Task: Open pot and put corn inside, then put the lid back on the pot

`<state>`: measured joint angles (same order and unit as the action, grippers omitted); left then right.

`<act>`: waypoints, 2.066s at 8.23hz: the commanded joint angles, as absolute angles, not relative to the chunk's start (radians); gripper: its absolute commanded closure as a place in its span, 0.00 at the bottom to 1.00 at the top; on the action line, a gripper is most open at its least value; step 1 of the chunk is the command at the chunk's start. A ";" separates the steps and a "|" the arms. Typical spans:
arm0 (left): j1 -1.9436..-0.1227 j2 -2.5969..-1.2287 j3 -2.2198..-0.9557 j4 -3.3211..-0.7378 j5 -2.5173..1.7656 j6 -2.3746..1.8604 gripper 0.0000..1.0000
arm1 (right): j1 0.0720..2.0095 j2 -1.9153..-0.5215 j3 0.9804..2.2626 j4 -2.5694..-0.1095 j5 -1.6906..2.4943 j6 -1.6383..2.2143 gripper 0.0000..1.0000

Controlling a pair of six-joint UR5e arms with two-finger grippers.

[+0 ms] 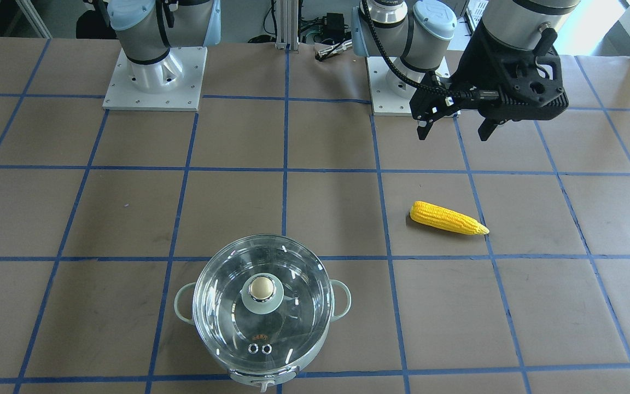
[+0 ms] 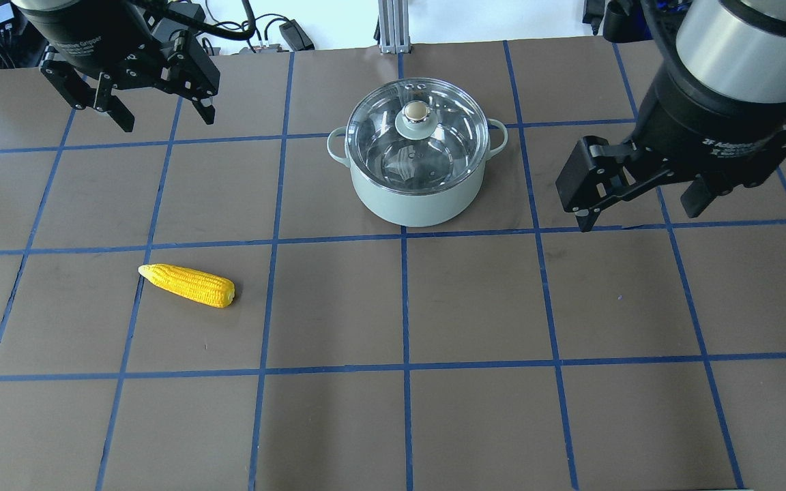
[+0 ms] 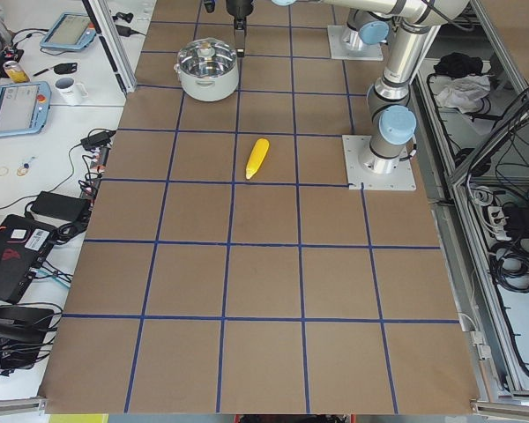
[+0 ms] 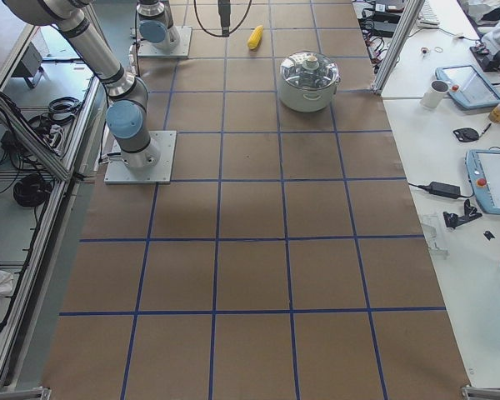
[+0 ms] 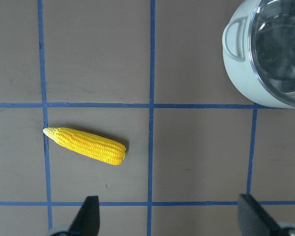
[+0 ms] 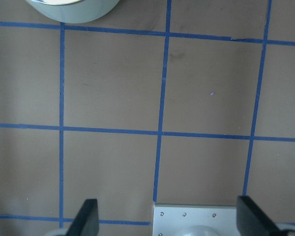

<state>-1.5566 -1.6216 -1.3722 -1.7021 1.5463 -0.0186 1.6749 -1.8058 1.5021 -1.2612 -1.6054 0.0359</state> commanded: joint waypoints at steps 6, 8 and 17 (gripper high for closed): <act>-1.546 -1.623 -1.373 -1.691 1.551 -0.034 0.00 | 1.625 -1.597 1.462 -1.523 -1.522 0.012 0.00; -1.542 -1.643 -1.377 -1.687 1.555 -0.114 0.00 | 1.623 -1.557 1.463 -1.609 -1.567 0.002 0.00; -1.375 -1.631 -1.474 -1.698 1.576 -0.935 0.00 | 1.618 -1.551 1.471 -1.571 -1.637 -0.043 0.00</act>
<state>-1.4068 -1.6264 -1.4687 -1.7064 1.6814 -0.8502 1.6231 -1.5525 1.4714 -1.5911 -1.6355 -0.0215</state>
